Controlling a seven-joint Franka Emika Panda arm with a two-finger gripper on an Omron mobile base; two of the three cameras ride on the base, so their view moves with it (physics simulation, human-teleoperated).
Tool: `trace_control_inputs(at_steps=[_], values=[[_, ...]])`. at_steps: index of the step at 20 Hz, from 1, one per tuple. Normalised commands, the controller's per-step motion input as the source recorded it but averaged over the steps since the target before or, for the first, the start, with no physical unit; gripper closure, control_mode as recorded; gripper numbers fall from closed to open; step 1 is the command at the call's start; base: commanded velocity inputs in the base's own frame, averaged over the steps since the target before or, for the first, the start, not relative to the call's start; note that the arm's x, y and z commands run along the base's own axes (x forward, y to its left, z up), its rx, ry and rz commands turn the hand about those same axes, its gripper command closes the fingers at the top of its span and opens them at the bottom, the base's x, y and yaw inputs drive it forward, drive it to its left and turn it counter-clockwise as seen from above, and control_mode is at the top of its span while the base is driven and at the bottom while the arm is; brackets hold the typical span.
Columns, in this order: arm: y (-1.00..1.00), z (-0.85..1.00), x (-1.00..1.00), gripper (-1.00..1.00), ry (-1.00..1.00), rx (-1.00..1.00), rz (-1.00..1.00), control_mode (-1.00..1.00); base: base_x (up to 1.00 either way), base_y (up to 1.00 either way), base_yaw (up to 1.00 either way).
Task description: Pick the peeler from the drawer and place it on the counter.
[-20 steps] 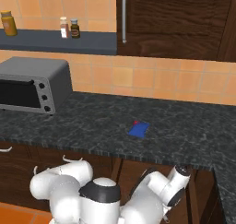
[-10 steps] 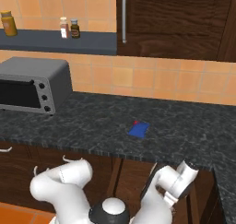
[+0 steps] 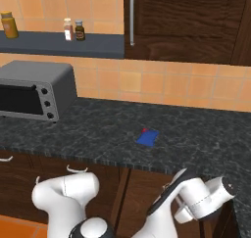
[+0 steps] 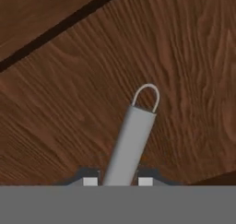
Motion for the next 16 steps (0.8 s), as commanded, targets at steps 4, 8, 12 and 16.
trace_control_inputs(at_steps=[4, 8, 12, 16], values=[[0.00, 1.00, 0.50, 1.00, -0.05, 0.11, -0.24, -1.00, 0.00, 0.00, 0.00], [0.00, 1.00, 0.91, 1.00, 0.00, 0.06, -0.30, -1.00, 0.00, 0.00, 0.00], [0.13, 0.99, 1.00, 1.00, 0.11, 0.00, -0.31, -1.00, 0.00, 0.00, 0.00], [0.25, 0.23, 1.00, 1.00, 0.27, -0.07, -0.26, -1.00, 0.00, 0.00, 0.00]])
